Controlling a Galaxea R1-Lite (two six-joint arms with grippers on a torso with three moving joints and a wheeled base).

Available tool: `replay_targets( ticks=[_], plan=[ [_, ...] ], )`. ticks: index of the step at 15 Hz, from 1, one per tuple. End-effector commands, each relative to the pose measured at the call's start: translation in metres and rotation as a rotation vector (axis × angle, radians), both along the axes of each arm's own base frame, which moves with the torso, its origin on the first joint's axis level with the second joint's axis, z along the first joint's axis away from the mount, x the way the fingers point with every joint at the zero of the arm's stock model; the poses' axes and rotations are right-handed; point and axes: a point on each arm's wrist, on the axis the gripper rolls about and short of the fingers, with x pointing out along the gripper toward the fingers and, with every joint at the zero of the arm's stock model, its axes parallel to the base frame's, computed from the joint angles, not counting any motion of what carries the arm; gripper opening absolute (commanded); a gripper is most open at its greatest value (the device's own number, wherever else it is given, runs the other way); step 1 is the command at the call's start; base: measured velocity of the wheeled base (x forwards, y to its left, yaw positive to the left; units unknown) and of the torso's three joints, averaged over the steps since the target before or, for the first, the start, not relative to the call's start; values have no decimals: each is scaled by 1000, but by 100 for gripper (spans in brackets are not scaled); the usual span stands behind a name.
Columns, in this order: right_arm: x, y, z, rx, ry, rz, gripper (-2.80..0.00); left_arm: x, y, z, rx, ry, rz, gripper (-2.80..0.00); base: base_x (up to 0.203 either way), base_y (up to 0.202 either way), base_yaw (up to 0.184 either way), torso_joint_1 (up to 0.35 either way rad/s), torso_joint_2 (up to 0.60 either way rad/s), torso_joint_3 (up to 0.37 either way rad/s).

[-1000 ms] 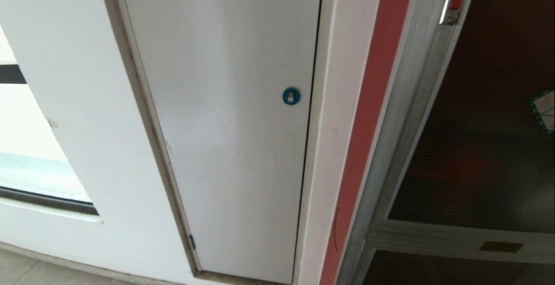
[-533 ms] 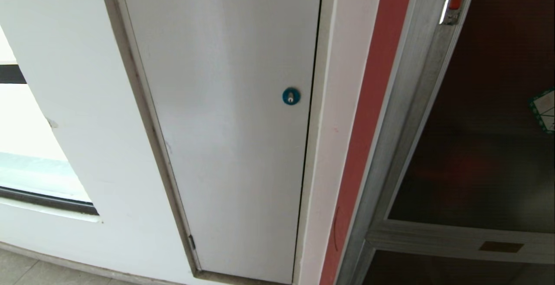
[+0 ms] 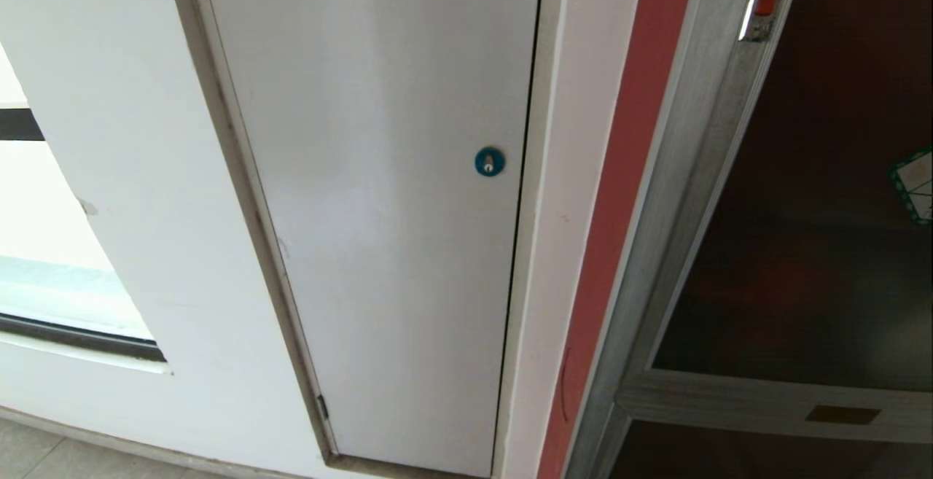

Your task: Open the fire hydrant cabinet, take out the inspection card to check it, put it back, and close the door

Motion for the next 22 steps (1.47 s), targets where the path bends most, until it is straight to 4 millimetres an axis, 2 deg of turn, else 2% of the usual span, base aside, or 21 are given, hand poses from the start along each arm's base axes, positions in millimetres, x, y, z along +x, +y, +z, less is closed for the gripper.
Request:
replay_targets(
  ticks=[1,22],
  plan=[
    [0,0,0,0,-3,0,-280,0,0,-1,1,6,0,-280,0,0,0,0,0,0],
    [0,0,0,2,-3,-1,-280,0,0,-1,-1,5,0,-280,0,0,0,0,0,0]
  ],
)
